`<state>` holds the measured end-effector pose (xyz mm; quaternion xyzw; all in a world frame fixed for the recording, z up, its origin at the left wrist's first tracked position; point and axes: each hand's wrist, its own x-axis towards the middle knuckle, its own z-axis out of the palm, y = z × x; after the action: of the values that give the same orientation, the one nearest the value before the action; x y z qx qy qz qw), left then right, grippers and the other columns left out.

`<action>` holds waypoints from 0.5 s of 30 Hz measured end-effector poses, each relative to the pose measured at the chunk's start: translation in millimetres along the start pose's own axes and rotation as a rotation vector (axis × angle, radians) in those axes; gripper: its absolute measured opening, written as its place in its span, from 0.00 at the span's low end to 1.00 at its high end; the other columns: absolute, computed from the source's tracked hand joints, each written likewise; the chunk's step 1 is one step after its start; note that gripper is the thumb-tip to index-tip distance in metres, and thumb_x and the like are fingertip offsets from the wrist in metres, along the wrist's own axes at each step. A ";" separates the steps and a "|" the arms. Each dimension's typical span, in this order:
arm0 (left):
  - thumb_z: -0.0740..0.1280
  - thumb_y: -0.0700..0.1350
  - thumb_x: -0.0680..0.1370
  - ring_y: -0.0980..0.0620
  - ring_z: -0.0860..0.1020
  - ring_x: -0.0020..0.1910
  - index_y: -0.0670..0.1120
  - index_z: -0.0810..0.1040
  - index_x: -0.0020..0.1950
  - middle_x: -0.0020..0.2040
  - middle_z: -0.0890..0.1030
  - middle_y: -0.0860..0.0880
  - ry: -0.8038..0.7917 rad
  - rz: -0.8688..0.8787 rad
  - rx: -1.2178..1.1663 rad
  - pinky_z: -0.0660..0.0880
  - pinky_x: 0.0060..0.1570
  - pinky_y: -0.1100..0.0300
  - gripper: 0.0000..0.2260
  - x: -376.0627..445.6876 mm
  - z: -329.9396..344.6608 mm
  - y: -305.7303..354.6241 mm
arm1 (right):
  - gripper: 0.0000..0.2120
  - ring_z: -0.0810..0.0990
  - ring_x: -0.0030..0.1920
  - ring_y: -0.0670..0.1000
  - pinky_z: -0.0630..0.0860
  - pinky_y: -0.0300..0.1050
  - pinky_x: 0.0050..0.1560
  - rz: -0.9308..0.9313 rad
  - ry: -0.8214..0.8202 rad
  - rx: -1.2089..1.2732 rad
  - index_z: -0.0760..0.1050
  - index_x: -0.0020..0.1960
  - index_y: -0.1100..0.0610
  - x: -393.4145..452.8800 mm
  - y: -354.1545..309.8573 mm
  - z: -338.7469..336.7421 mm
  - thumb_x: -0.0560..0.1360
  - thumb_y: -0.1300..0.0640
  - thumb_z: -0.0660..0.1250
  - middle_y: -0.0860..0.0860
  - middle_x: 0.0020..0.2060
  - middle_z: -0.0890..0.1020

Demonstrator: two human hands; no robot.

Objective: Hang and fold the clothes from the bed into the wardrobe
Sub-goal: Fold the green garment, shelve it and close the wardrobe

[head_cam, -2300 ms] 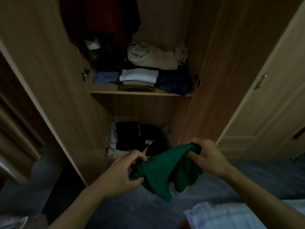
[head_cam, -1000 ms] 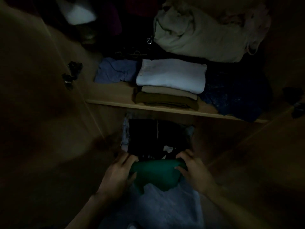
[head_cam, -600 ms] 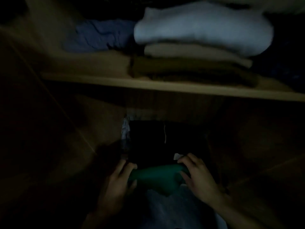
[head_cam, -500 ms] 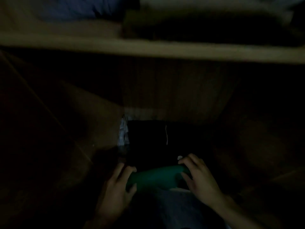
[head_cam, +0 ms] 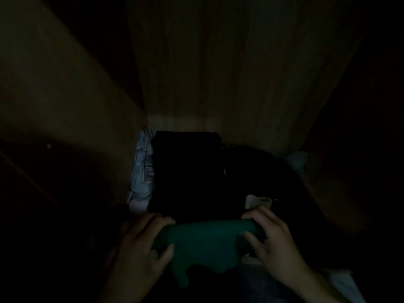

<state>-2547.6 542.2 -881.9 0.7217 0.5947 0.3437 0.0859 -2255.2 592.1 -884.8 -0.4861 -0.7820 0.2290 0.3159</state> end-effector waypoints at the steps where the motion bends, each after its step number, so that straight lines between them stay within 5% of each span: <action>1: 0.66 0.53 0.67 0.60 0.77 0.48 0.60 0.74 0.56 0.52 0.75 0.64 0.007 0.002 -0.011 0.74 0.47 0.63 0.17 -2.7 1.7 -0.7 | 0.12 0.77 0.49 0.42 0.73 0.32 0.47 0.006 -0.006 0.013 0.77 0.51 0.49 -2.2 2.2 2.3 0.73 0.62 0.74 0.41 0.48 0.76; 5: 0.66 0.56 0.67 0.64 0.74 0.45 0.60 0.74 0.54 0.48 0.77 0.62 0.040 -0.008 -0.016 0.73 0.43 0.65 0.15 -6.3 2.8 -3.0 | 0.07 0.78 0.49 0.44 0.77 0.38 0.46 -0.014 -0.029 0.054 0.78 0.51 0.48 2.4 7.9 6.3 0.74 0.56 0.73 0.40 0.47 0.77; 8: 0.67 0.57 0.68 0.65 0.74 0.46 0.60 0.73 0.54 0.47 0.78 0.60 0.063 -0.037 -0.022 0.71 0.45 0.69 0.15 -0.7 4.3 -8.1 | 0.09 0.78 0.51 0.42 0.72 0.31 0.48 -0.048 0.001 0.028 0.77 0.52 0.43 17.5 12.4 7.5 0.75 0.53 0.72 0.39 0.47 0.77; 12: 0.73 0.48 0.68 0.72 0.74 0.52 0.64 0.71 0.55 0.49 0.76 0.67 0.093 -0.102 -0.097 0.69 0.47 0.68 0.20 57.3 10.3 -26.6 | 0.10 0.78 0.48 0.41 0.72 0.33 0.48 -0.086 0.072 -0.014 0.77 0.53 0.47 81.5 20.0 11.8 0.73 0.51 0.73 0.42 0.47 0.79; 15: 0.74 0.43 0.72 0.44 0.77 0.59 0.44 0.76 0.61 0.57 0.80 0.44 0.131 -0.111 0.051 0.75 0.55 0.47 0.18 129.7 23.6 -51.2 | 0.14 0.78 0.54 0.51 0.74 0.42 0.52 -0.029 0.131 -0.121 0.78 0.58 0.56 157.6 32.5 18.6 0.75 0.53 0.73 0.52 0.52 0.81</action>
<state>-2567.1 682.1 -875.7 0.6657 0.6465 0.3697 0.0474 -2300.1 747.5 -876.6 -0.5069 -0.7789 0.1446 0.3397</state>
